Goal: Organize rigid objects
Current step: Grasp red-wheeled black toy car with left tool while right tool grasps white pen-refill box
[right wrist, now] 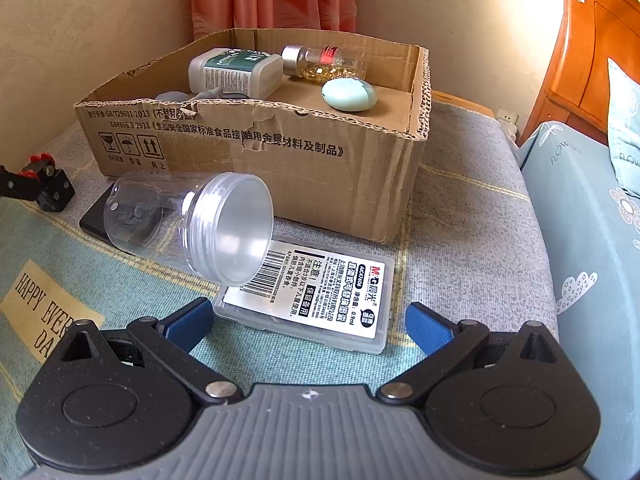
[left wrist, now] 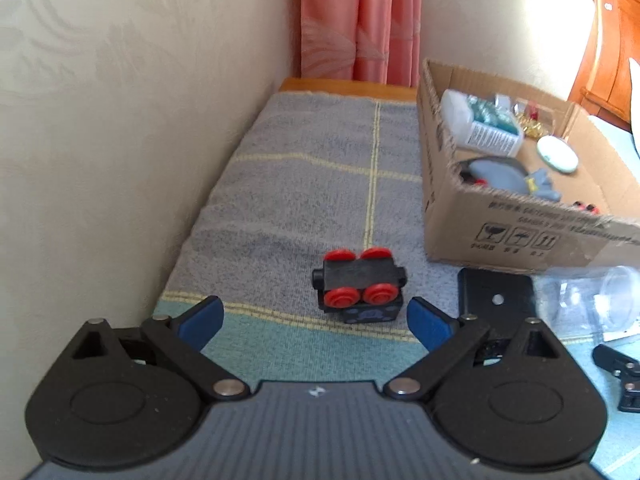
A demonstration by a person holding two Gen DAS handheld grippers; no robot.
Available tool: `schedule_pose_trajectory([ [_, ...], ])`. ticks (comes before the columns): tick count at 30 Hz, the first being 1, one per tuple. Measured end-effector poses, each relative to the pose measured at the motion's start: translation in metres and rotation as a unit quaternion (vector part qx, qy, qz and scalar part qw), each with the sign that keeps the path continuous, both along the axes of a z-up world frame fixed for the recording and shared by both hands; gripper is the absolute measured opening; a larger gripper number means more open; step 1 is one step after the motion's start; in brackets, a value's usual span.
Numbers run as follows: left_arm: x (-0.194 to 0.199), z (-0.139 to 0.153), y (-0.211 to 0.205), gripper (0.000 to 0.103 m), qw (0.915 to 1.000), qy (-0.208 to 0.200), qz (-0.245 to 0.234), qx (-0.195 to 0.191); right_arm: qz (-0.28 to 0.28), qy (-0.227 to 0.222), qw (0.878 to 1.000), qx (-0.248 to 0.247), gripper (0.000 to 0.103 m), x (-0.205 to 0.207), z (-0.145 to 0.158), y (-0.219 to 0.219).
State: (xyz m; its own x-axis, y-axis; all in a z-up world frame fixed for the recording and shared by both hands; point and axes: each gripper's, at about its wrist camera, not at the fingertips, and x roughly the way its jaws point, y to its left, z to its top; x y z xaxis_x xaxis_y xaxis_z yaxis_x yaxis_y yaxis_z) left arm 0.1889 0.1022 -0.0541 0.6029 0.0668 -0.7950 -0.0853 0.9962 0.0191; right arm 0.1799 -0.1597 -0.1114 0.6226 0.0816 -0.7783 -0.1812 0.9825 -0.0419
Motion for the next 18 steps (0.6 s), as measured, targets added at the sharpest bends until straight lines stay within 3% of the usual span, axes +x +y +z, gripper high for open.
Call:
schedule_pose_trajectory([
  [8, -0.019, 0.033, -0.010, 0.098, 0.9989, -0.036, -0.019, 0.025, 0.020, -0.006, 1.000, 0.002, 0.103, -0.003, -0.001, -0.003],
  [12, -0.021, 0.016, -0.019, 0.096, 0.9984, -0.045, -0.033, 0.010, 0.022, -0.009, 1.000, 0.002, 0.103, -0.004, -0.001, -0.003],
  [15, -0.019, -0.004, -0.022, 0.078, 0.9984, -0.044, -0.030, -0.020, 0.025, -0.007, 1.000, 0.002, 0.103, -0.005, 0.000, -0.004],
  [18, -0.015, -0.019, -0.023, 0.078, 0.9981, -0.051, -0.016, -0.031, 0.028, -0.007, 1.000, 0.003, 0.103, -0.006, 0.000, -0.005],
])
